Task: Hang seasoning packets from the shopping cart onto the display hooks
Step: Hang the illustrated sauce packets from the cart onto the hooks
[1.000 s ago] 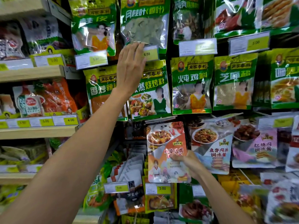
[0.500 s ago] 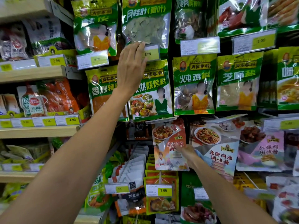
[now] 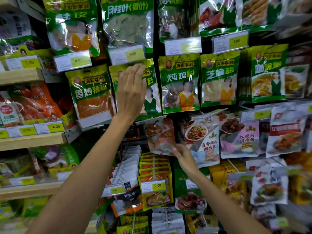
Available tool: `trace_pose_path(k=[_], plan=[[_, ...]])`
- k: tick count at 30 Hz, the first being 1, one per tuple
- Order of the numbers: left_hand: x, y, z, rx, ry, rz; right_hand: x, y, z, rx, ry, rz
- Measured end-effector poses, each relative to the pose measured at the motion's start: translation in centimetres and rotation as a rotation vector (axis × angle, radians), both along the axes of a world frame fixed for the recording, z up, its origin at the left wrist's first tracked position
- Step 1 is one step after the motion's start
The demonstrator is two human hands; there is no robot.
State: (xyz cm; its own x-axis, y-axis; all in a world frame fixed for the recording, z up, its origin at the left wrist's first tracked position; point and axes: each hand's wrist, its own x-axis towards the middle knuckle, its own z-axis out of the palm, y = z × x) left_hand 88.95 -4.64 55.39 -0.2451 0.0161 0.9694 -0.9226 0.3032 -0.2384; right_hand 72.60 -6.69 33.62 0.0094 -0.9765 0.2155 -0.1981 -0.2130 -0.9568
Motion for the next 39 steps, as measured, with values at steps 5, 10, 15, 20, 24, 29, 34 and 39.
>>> trace_pose_path(k=[5,10,15,20,24,29,34,39], plan=[[-5.1,2.8,-9.5,0.185,0.044,-0.229,-5.7,5.7,0.0,-0.187,0.073,-0.15],[-13.8,6.3,-20.5,0.686,0.199,-0.492,-14.7,11.8,-3.6,-0.177,0.174,-0.301],[-24.5,9.9,-30.3,1.223,0.309,-0.648,-25.4,19.5,-9.1,-0.023,0.232,-0.537],[-35.8,14.8,-36.1,1.578,0.278,-0.798,-34.9,28.3,-14.7,0.156,0.271,-0.734],[-43.7,18.1,-39.8,1.771,0.143,-0.856,-41.2,34.5,-17.8,0.287,0.276,-0.917],[-51.6,19.3,-42.5,1.829,-0.104,-0.877,-47.0,38.6,-20.7,0.453,0.208,-1.118],[-59.4,17.1,-45.4,1.886,-0.315,-0.944,-51.9,38.5,-23.6,0.557,0.097,-1.29],[-68.3,13.2,-49.0,1.909,-0.513,-1.039,-57.3,35.5,-27.2,0.654,0.022,-1.471]])
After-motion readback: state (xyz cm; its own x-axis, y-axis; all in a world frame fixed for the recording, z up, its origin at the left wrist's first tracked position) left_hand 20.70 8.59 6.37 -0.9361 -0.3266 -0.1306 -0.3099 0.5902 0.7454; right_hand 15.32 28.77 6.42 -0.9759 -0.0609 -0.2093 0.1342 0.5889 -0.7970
